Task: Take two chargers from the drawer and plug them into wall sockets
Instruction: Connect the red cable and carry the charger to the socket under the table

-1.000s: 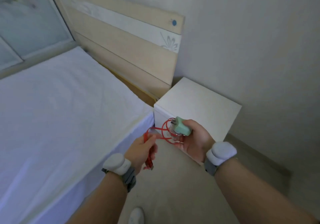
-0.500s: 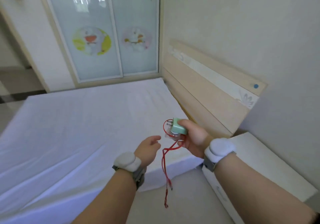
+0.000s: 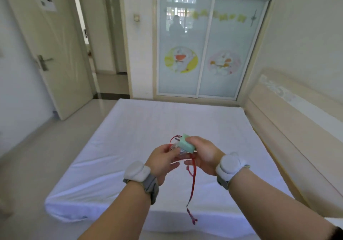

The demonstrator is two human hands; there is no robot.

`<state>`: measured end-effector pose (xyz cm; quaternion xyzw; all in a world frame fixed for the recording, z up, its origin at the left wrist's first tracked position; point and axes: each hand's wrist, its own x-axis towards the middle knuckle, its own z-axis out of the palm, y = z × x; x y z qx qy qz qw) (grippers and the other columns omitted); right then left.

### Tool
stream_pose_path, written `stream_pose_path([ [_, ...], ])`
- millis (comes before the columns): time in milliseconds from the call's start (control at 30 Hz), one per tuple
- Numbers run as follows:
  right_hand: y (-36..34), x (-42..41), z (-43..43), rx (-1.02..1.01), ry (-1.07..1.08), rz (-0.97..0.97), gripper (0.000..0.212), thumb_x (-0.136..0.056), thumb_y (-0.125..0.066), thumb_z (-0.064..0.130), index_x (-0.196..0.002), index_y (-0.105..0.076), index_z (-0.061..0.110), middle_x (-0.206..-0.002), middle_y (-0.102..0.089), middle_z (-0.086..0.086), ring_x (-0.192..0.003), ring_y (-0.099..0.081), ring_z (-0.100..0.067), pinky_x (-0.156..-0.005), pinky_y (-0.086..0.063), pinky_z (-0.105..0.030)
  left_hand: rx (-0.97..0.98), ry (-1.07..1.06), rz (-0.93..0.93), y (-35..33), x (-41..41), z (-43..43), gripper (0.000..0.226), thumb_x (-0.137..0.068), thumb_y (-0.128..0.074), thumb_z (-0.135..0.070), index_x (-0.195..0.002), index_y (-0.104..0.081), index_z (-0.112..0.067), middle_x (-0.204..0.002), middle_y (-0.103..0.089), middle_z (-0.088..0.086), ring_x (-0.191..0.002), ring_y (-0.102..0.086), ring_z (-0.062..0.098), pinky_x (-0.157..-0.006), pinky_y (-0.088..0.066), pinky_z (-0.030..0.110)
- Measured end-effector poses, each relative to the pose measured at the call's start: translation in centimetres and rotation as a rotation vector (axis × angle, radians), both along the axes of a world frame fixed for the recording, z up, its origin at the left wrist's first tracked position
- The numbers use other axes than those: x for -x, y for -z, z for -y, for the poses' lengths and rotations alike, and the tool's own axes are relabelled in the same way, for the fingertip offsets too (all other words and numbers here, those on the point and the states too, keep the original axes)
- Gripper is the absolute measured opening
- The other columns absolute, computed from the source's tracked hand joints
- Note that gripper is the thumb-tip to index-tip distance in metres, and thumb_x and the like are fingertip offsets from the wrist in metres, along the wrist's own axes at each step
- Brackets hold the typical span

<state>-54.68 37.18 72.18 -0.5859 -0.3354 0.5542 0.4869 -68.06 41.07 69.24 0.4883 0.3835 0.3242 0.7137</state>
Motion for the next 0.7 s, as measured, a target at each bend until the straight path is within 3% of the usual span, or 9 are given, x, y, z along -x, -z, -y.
stream_pose_path([
  [67, -0.1, 2.0, -2.0, -0.023, -0.048, 0.036, 0.029, -0.095, -0.045, 0.029, -0.111, -0.053, 0.006, -0.092, -0.065, -0.011, -0.068, -0.066, -0.022, -0.056, -0.053, -0.027, 0.029, -0.095, 0.006, -0.2, 2.4, -1.8, 0.016, -0.09, -0.053, -0.014, -0.101, -0.063, -0.01, -0.08, -0.072, 0.002, -0.071, -0.067, 0.014, -0.072, -0.05, 0.027],
  [200, 0.1, 8.0, -8.6, -0.056, -0.22, 0.029, 0.03, -0.094, -0.048, 0.034, -0.106, -0.058, 0.008, -0.094, -0.063, -0.009, -0.069, -0.068, -0.022, -0.064, -0.056, -0.028, 0.051, -0.338, 0.052, -0.3, 9.5, -7.3, 0.015, -0.09, -0.049, -0.015, -0.092, -0.064, -0.013, -0.081, -0.068, 0.004, -0.074, -0.064, 0.017, -0.067, -0.051, 0.027],
  [400, 1.1, 14.3, -18.5, 0.009, -0.453, -0.129, 0.022, -0.093, -0.052, 0.02, -0.11, -0.058, 0.008, -0.1, -0.062, -0.009, -0.078, -0.069, -0.024, -0.072, -0.056, -0.031, 0.085, -0.613, 0.089, 0.3, 16.9, -14.3, 0.016, -0.089, -0.051, -0.016, -0.079, -0.064, -0.013, -0.066, -0.07, 0.0, -0.071, -0.066, 0.018, -0.061, -0.052, 0.026],
  [500, 1.1, 17.3, -24.1, 0.059, -0.626, -0.144, 0.018, -0.093, -0.051, 0.021, -0.107, -0.059, 0.014, -0.102, -0.061, -0.005, -0.083, -0.069, -0.027, -0.075, -0.055, -0.033, 0.087, -0.799, 0.156, -0.2, 20.1, -18.4, 0.016, -0.087, -0.053, -0.015, -0.076, -0.063, -0.008, -0.06, -0.067, 0.006, -0.057, -0.065, 0.019, -0.05, -0.052, 0.023],
  [700, -0.2, 25.9, -33.8, 0.106, -0.718, -0.222, 0.023, -0.093, -0.044, 0.01, -0.114, -0.053, 0.007, -0.09, -0.057, -0.013, -0.064, -0.056, -0.025, -0.051, -0.051, -0.024, 0.05, -0.964, 0.072, -2.0, 28.3, -23.8, 0.015, -0.088, -0.058, -0.024, -0.078, -0.06, -0.013, -0.056, -0.063, 0.001, -0.046, -0.064, 0.015, -0.041, -0.048, 0.019],
])
